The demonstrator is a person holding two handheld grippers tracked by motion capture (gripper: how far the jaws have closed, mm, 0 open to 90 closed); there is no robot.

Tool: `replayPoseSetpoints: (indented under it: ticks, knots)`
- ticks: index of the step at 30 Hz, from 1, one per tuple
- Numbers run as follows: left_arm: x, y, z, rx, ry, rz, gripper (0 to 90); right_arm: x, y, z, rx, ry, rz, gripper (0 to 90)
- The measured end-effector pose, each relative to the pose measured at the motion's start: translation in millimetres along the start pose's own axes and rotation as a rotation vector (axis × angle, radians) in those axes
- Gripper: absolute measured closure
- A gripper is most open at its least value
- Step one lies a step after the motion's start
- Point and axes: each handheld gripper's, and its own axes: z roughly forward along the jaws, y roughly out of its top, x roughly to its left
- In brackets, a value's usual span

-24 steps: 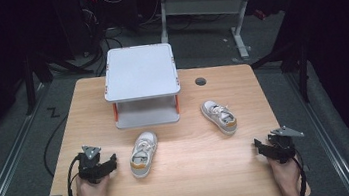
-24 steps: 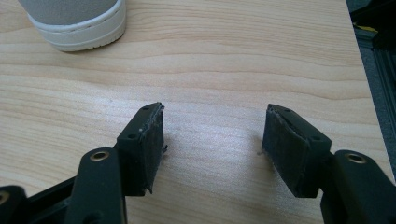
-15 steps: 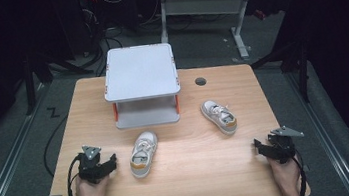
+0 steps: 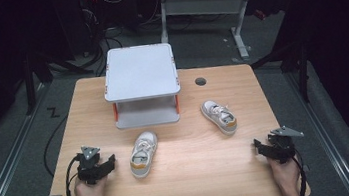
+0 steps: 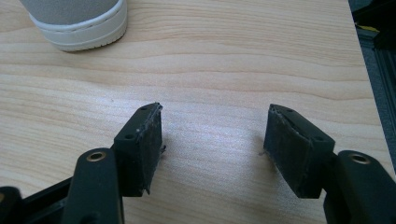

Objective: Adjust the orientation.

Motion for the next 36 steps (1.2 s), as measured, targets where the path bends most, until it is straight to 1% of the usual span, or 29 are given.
replayPoseSetpoints:
  ticks: [2,3,5,8,13,17,18,19,21,22,25,26,27,28,30,32,34,36]
  knots:
    - [-1.4,2.3,-4.2,-0.011,-0.022,-0.013,43.6,0.0,0.0,0.0,0.0,-0.001,0.0,37.0]
    - [-2.5,3.7,-6.8,-0.014,-0.033,-0.012,43.6,0.0,0.0,0.0,0.0,-0.001,0.0,37.0]
    - [-5.6,6.7,-11.9,-0.018,-0.051,-0.008,44.7,0.0,0.0,0.0,0.0,0.0,0.0,37.0]
    - [-10.6,10.9,-19.7,-0.025,-0.076,0.008,46.6,0.0,0.0,0.0,0.0,-0.001,0.0,37.0]
    - [-19.6,16.6,-29.5,-0.044,-0.106,0.014,47.3,0.0,0.0,0.0,0.0,-0.001,0.0,37.0]
    - [-29.5,20.8,-35.7,-0.044,-0.126,0.044,48.0,0.1,0.0,0.0,0.0,0.0,0.0,37.0]
    - [-35.6,23.0,-38.2,-0.043,-0.133,0.055,48.2,0.1,0.0,0.0,0.0,0.0,0.001,37.0]
    - [-35.6,23.0,-38.2,-0.043,-0.133,0.055,48.3,0.1,0.0,0.0,0.0,0.0,0.001,37.0]
    - [-41.5,25.3,-39.9,-0.037,-0.135,0.066,48.6,0.1,0.0,0.0,0.0,-0.001,0.001,37.0]
    - [-44.3,26.5,-40.2,-0.035,-0.143,0.072,48.8,0.1,0.0,0.0,0.0,-0.002,0.001,37.0]
    - [-53.0,30.5,-40.1,-0.023,-0.152,0.096,49.0,0.1,0.0,0.0,0.0,-0.001,0.001,37.0]
    - [-58.6,32.9,-39.1,-0.016,-0.153,0.114,49.6,0.1,0.0,0.0,0.0,-0.001,0.001,37.0]
    - [-58.6,32.9,-39.1,-0.016,-0.153,0.114,50.1,0.1,0.0,0.0,0.0,-0.001,0.001,37.0]
    - [-60.8,34.0,-38.0,-0.01,-0.155,0.129,50.1,0.1,0.0,0.0,0.0,-0.001,0.001,37.0]
    - [-65.5,35.0,-35.1,0.003,-0.154,0.146,50.7,0.1,0.0,0.0,0.0,-0.001,0.001,37.0]
    - [-68.8,35.4,-31.3,0.018,-0.164,0.162,51.4,0.1,0.0,0.0,0.0,-0.001,0.001,37.0]
    - [-71.8,34.8,-27.4,0.022,-0.172,0.172,52.8,0.1,0.0,0.0,0.0,-0.001,0.001,37.0]
    - [-73.4,34.3,-22.8,0.032,-0.168,0.182,53.3,0.1,0.0,0.0,0.0,-0.002,0.001,37.0]
